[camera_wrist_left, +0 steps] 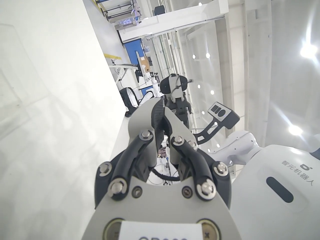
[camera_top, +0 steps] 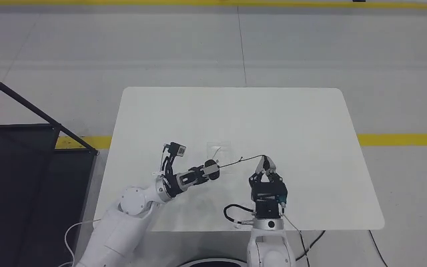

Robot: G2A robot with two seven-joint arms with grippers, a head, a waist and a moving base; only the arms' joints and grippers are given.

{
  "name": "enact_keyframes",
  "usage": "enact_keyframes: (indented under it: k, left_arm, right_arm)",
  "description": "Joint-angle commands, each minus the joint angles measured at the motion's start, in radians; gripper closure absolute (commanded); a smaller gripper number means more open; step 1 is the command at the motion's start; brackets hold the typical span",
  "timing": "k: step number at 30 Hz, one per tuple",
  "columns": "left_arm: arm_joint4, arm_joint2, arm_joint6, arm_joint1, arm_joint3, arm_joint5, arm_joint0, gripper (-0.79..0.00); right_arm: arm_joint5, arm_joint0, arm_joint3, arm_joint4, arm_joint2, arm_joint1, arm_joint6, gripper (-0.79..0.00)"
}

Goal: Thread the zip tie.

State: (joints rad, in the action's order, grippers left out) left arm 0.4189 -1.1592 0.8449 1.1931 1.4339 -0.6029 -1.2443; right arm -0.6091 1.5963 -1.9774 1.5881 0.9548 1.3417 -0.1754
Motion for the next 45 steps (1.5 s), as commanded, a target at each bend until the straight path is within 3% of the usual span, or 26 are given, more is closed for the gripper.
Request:
enact_keyframes:
  k: [1,16,25,26,28,29,30,38,45]
  left_arm:
    - [0.0,0.002,0.004,0.0,-0.005,0.002,0.002,0.0]
    - [-0.003,0.008,0.022,-0.002,-0.021,0.006,0.01,0.0]
    - [0.004,0.008,0.02,-0.003,-0.019,-0.004,0.012,0.0]
    - [0.008,0.007,0.018,-0.002,-0.015,-0.01,0.011,-0.169]
    - [0.011,-0.001,0.021,-0.004,-0.007,-0.024,0.007,-0.388]
    - [-0.001,-0.009,0.019,-0.006,-0.001,-0.037,0.005,-0.708]
    - [-0.018,-0.018,0.011,-0.008,0.005,-0.052,-0.001,-0.785]
    - [-0.054,-0.143,-0.078,-0.03,0.1,-0.128,-0.106,-0.785]
    - [0.045,-0.259,-0.033,-0.053,0.133,-0.183,-0.201,-0.785]
  right_arm:
    - [0.037,0.008,-0.013,-0.069,0.02,0.001,-0.024,0.0]
    - [0.1,0.047,-0.03,-0.175,0.078,0.011,-0.109,0.0]
    - [0.16,0.055,-0.017,-0.083,0.077,0.01,-0.039,0.0]
    - [0.166,0.057,-0.016,-0.053,0.074,0.009,-0.013,0.0]
    - [0.173,0.059,-0.02,0.008,0.067,0.008,0.041,0.0]
    - [0.176,0.062,-0.022,0.034,0.062,0.007,0.07,0.0]
    - [0.18,0.064,-0.024,0.06,0.059,0.007,0.105,0.0]
    - [0.258,0.05,-0.066,0.261,0.034,0.009,0.493,0.0]
    - [0.308,-0.026,-0.056,0.355,-0.033,0.033,0.852,0.0]
